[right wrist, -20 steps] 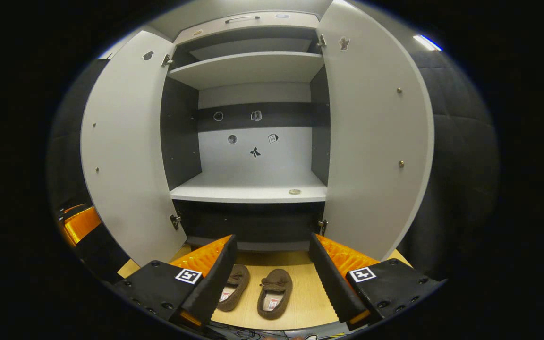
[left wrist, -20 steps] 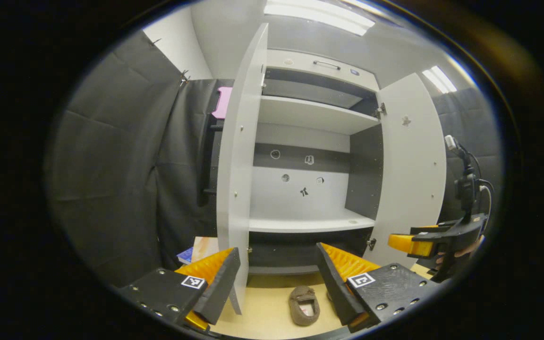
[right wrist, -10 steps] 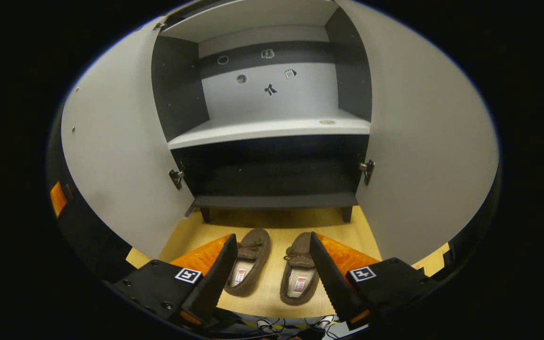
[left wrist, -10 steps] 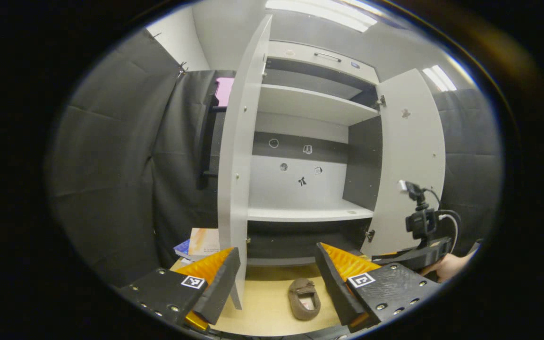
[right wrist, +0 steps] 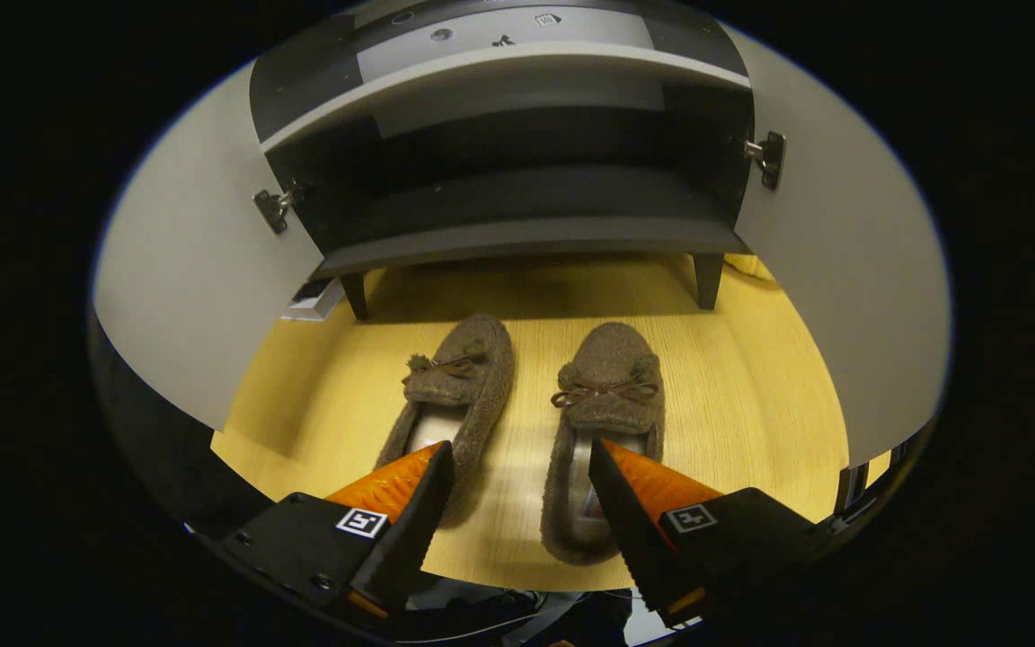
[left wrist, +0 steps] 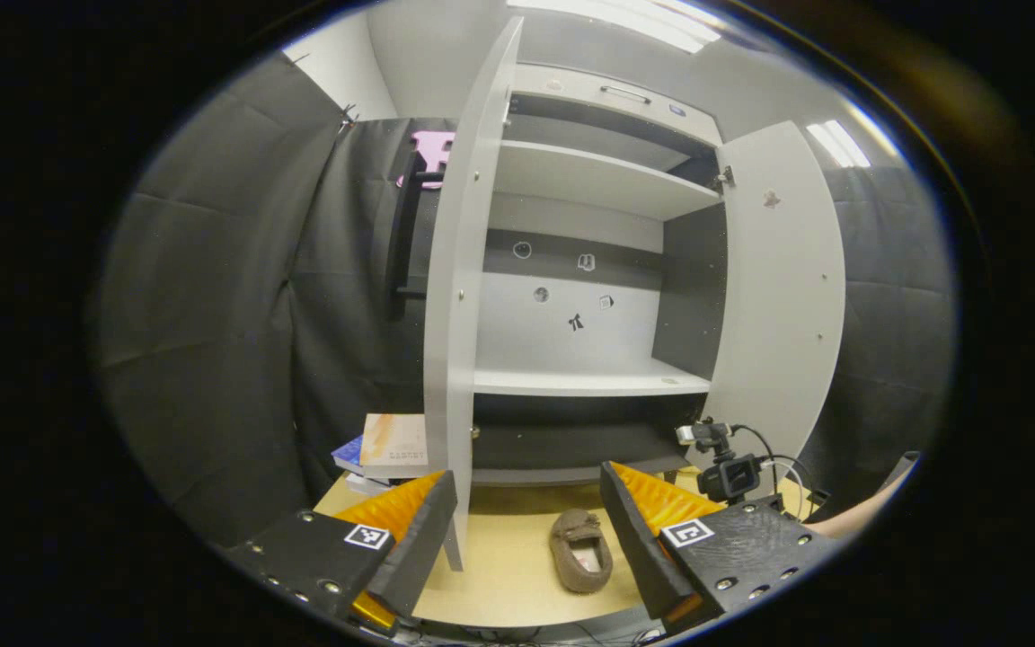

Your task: Grab one shoe with the right hand and put it into the shoe cabinet, grab the other shoe with the left hand and put it into the shoe cabinet; then close the right door with the right hand and the left door with the left hand.

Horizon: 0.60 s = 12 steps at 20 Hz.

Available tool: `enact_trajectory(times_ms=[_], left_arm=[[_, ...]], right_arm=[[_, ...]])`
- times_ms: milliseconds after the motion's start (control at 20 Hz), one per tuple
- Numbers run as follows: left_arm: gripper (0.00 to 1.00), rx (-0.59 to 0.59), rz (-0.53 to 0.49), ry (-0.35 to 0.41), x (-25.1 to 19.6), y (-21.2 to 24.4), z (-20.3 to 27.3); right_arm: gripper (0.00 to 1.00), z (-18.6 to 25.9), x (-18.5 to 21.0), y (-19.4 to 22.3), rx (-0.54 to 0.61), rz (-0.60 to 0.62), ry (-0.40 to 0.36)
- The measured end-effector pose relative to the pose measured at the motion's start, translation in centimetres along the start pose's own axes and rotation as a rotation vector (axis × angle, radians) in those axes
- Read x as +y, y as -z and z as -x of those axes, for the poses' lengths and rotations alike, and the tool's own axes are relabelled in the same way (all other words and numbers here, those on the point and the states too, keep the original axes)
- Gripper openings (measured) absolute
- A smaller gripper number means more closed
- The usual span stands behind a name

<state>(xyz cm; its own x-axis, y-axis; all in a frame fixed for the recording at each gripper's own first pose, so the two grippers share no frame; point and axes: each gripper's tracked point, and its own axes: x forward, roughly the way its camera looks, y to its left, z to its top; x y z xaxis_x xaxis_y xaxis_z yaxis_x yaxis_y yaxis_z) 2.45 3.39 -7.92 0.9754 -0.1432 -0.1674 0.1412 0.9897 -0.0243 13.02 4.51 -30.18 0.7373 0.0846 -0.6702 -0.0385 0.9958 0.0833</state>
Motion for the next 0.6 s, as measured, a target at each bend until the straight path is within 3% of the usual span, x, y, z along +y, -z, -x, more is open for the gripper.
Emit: enact_trajectory(times_ms=[350,400,450,500,550,600], left_arm=[[0.93,0.026,-0.006,-0.006,0.1,0.6,0.6],[0.93,0.026,-0.021,-0.006,-0.1,0.7,0.7],[0.93,0.029,-0.031,-0.005,-0.3,0.7,0.7],[0.93,0.032,-0.034,-0.004,-0.4,0.8,0.7],[0.93,0.031,-0.03,-0.003,-0.5,0.8,0.8],[1.0,0.033,-0.025,-0.002,-0.6,0.8,0.8]], right_arm=[[0.96,-5.9,-1.6,0.6,0.049,0.057,0.114],[0.89,-6.5,-1.9,0.6,0.048,0.064,0.142],[0.89,-7.2,-2.2,0.4,0.039,0.066,0.163],[0.93,-7.6,-2.6,0.1,0.026,0.064,0.192],[0.84,-7.8,-3.2,-0.2,0.009,0.058,0.225],[0.81,-8.3,-3.7,-0.4,-0.007,0.052,0.251]])
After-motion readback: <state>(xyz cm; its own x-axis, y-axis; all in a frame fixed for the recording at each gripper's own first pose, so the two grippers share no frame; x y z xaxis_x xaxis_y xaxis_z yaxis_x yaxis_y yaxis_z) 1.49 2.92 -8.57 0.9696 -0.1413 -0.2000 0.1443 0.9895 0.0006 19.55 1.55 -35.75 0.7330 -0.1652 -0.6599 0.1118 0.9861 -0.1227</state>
